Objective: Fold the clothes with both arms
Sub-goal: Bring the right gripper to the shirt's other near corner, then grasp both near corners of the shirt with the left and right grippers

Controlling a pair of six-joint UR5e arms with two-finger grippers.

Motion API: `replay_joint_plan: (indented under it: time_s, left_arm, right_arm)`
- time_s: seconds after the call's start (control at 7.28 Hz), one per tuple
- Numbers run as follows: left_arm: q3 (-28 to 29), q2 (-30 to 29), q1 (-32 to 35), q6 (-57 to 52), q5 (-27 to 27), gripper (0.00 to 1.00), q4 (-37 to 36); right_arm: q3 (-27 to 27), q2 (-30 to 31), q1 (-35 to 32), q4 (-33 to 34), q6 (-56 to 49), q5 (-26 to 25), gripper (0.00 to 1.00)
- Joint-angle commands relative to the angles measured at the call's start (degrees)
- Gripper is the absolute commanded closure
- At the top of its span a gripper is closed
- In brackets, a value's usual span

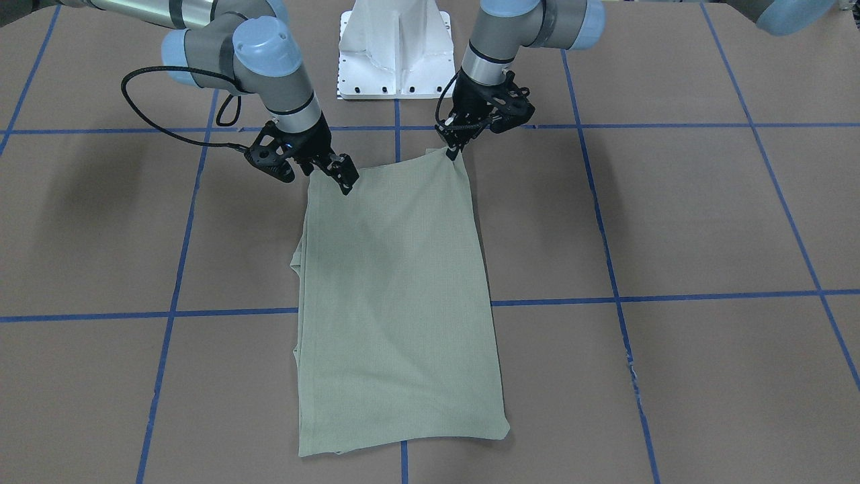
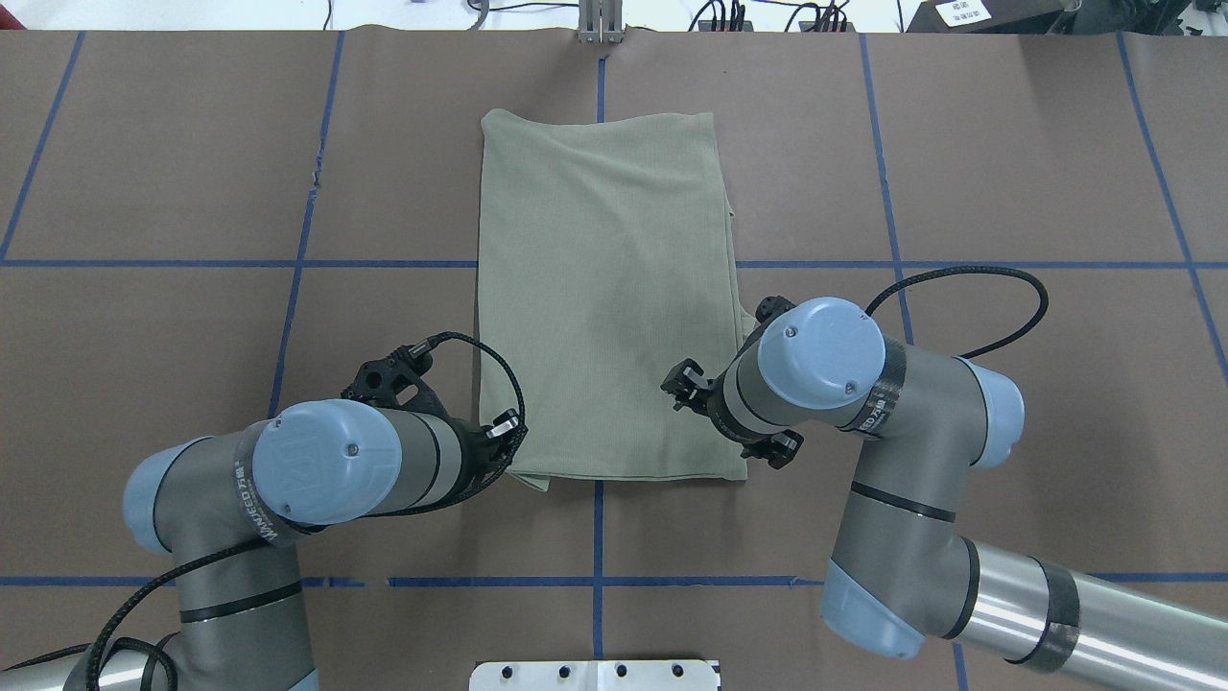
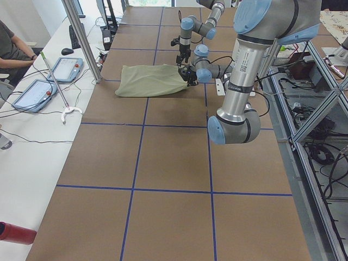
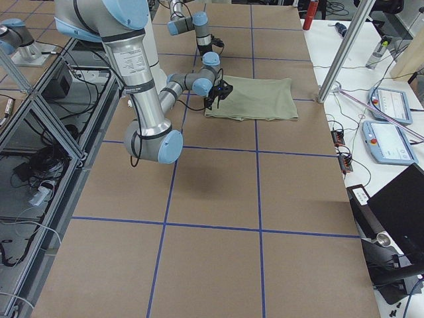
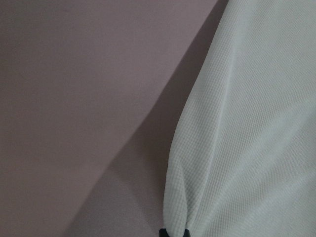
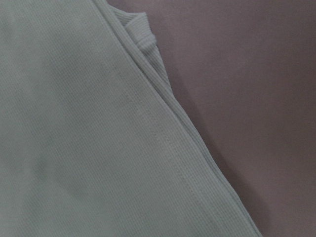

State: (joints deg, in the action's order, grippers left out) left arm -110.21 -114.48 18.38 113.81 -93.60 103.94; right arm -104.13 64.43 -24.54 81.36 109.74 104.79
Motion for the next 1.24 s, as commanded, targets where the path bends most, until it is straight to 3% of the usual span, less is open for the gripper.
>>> replay_joint_plan:
  time_s: [0.0, 0.55, 1.1]
  left_arm:
    - [0.0, -0.04, -0.01, 0.18, 0.0, 1.0, 0.03]
    - [-0.09, -0.04, -0.01, 0.36, 0.09, 1.0, 0.03]
    - [0.0, -0.04, -0.01, 0.36, 0.09, 1.0, -0.06]
  right_arm:
    - [-0.12, 0.17, 2.55, 1.79, 1.53, -1.34, 0.0]
    - [3.22, -0.27, 3.09, 1.26, 1.53, -2.93, 0.0]
    - [3.14, -0.27, 3.44, 1.35, 1.44, -2.84, 0.0]
